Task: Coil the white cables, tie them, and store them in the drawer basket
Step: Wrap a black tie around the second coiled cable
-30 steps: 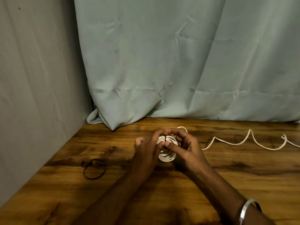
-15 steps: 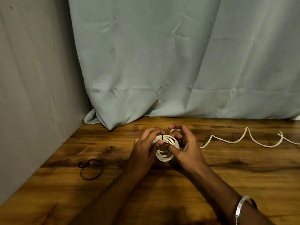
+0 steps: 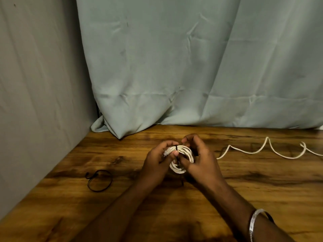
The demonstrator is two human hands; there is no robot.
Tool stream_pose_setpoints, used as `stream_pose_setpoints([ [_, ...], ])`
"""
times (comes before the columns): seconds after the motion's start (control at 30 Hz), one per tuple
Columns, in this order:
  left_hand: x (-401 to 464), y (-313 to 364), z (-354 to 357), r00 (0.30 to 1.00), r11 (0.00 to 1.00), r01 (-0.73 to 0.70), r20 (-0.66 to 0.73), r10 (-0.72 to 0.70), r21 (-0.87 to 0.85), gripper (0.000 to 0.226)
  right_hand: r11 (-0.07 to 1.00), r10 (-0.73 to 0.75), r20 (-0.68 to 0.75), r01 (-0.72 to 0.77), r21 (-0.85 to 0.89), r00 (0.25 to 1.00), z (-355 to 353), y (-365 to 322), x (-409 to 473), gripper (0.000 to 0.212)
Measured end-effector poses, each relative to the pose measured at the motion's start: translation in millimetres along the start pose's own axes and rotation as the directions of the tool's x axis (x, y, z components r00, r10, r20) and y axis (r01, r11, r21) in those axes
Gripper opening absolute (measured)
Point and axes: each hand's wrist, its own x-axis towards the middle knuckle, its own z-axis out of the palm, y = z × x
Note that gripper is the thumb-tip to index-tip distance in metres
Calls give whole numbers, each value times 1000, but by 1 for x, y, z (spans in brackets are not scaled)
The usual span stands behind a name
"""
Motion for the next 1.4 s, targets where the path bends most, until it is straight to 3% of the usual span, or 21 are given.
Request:
stream_pose_setpoints([
  [0.13,1,-2,1,998,990,59,-14,-61,-125,25,939,-184,4,177,-294,983,-1,-3,0,31],
  [0.27,3,-5,2,994,975,94,-42,-105,-201,25,820,-327,60,315,-477,943,-3,-5,1,29],
  [0.43,4,-6,-4,995,950,89,-15,-98,-299,22,722,-498,60,452,-524,865,-8,-5,1,22],
  [0.53,4,-6,-6,999,961,29,-21,-36,-275,24,716,-585,50,544,-438,809,-9,-3,-1,19],
  [0.63,2,-7,-8,1000,994,-9,14,11,-112,23,844,-506,-102,467,-265,856,-8,1,-1,13],
  [0.7,1,-10,-8,998,991,-55,49,49,120,30,905,-415,-169,385,-183,894,-7,4,1,9],
  [0.77,0,-11,-7,992,920,-122,87,97,372,45,933,-349,-200,319,-165,915,-5,6,2,16],
  [0.9,-3,-1,0,969,773,-236,206,139,589,54,961,-262,-225,230,-155,939,-4,8,3,4],
  [1.1,-5,3,1,963,714,-270,176,205,645,36,970,-225,-231,195,-146,947,-1,4,1,6],
  [1.27,-7,8,0,951,677,-308,221,214,668,29,953,-269,-194,231,-199,943,-1,2,-1,8],
  [1.4,-8,10,2,941,676,-338,241,237,655,32,972,-224,-248,198,-126,943,-2,3,1,9],
])
